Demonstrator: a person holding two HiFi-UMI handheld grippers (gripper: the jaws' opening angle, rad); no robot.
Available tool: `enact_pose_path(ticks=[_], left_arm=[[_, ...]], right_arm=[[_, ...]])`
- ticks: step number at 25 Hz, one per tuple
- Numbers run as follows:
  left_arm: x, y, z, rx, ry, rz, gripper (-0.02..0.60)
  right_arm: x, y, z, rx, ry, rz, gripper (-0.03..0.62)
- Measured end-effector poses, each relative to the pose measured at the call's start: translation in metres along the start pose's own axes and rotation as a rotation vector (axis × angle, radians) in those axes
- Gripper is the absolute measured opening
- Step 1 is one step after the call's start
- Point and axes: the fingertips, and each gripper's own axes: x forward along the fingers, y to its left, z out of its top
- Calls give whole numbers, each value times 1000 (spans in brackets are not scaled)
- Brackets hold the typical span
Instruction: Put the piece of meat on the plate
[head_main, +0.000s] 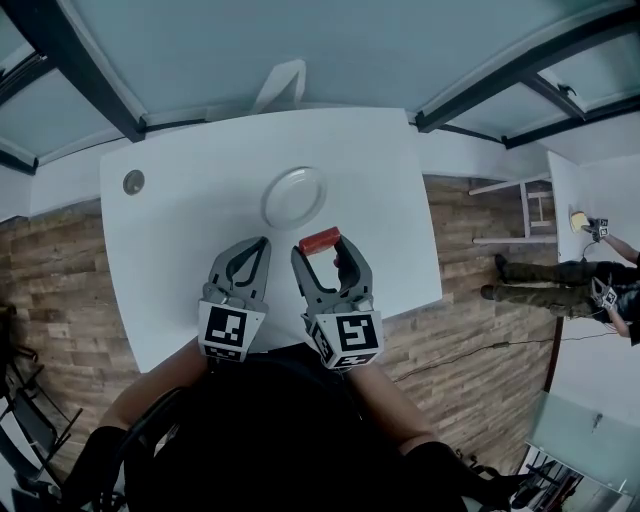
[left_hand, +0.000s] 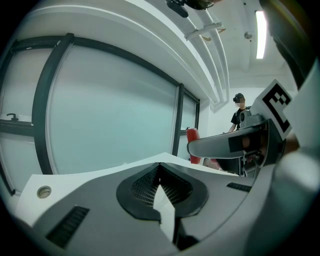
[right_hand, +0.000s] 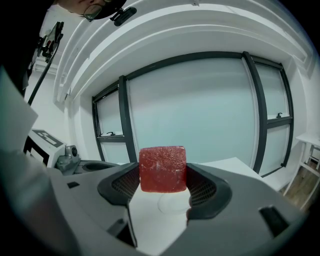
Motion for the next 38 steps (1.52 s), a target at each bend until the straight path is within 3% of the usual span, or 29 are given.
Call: enact_pose_path(ticks=[38], left_arm=[[56, 24, -48, -33, 112, 24, 3]], right_arm=[[86, -45, -56, 9, 150, -31, 291]])
